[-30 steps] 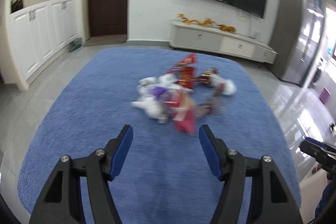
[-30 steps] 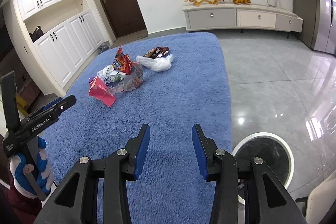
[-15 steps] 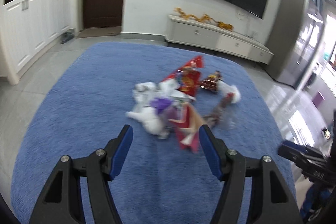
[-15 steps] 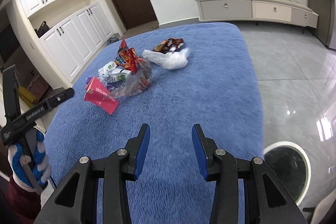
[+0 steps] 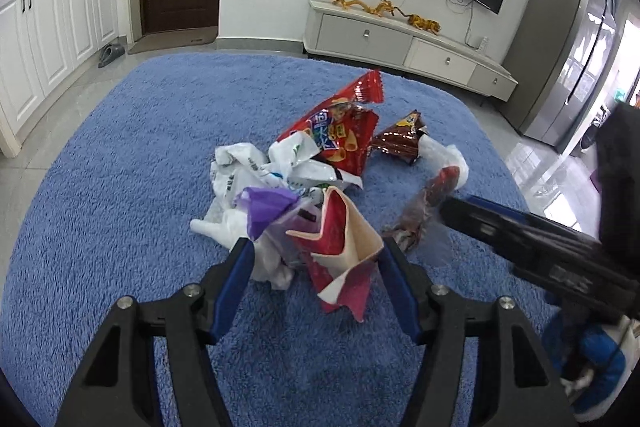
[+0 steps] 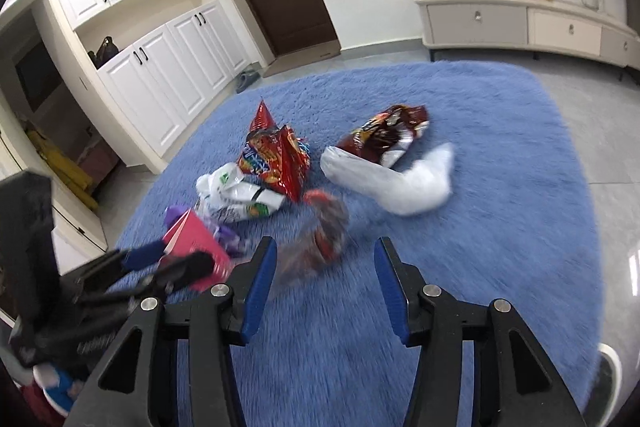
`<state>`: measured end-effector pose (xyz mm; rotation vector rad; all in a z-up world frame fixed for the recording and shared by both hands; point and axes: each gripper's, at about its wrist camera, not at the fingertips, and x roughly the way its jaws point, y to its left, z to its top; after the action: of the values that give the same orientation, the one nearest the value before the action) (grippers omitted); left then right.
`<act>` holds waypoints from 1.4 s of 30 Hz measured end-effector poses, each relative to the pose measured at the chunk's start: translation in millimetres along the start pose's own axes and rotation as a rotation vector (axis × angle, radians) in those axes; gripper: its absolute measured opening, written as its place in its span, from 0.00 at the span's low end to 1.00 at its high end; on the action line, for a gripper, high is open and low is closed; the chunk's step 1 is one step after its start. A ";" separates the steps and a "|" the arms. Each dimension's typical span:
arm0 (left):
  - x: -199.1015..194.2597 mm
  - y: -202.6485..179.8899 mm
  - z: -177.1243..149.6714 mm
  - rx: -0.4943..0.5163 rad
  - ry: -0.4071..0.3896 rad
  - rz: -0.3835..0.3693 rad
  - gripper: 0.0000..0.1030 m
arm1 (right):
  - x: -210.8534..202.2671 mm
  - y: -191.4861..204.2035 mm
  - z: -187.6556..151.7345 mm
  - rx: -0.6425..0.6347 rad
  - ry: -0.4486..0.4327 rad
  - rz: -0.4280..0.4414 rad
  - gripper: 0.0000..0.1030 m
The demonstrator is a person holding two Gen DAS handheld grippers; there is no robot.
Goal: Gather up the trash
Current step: 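Grasp the clear plastic wrapper with the right tool while the left tool grasps the red-white paper, then carry both items to the white bin and open both tools to drop them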
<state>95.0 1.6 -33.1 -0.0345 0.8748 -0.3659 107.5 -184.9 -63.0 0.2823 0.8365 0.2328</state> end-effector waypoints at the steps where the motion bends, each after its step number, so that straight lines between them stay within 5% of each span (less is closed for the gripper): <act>1: 1.5 -0.3 -1.2 0.001 0.006 -0.008 0.57 | 6.7 -0.3 2.2 0.005 0.006 0.003 0.49; 4: 4.4 0.8 -2.7 -0.005 0.023 -0.036 0.51 | 25.7 -2.5 6.0 0.016 0.025 0.016 0.48; 7: 7.3 -1.4 -3.1 -0.009 0.037 -0.061 0.41 | 36.9 -3.1 7.1 0.017 0.036 0.026 0.24; 8: 8.6 -1.2 -4.1 -0.012 0.047 -0.073 0.31 | 38.7 -2.4 7.8 0.016 0.036 0.026 0.21; 11: 8.3 -1.1 -7.2 -0.027 0.052 -0.091 0.29 | 34.0 -3.5 5.4 0.018 0.020 0.029 0.17; 30: -76.7 -26.9 -25.0 0.035 -0.046 -0.129 0.29 | -92.6 -16.9 -59.4 0.078 -0.117 0.015 0.16; 42: -107.0 -116.1 -21.1 0.208 -0.072 -0.209 0.29 | -187.2 -80.3 -105.7 0.231 -0.255 -0.086 0.16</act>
<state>-18.1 -69.6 53.5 0.0532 0.7599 -0.6465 -86.4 -302.3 -27.2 0.4807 0.6203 0.0173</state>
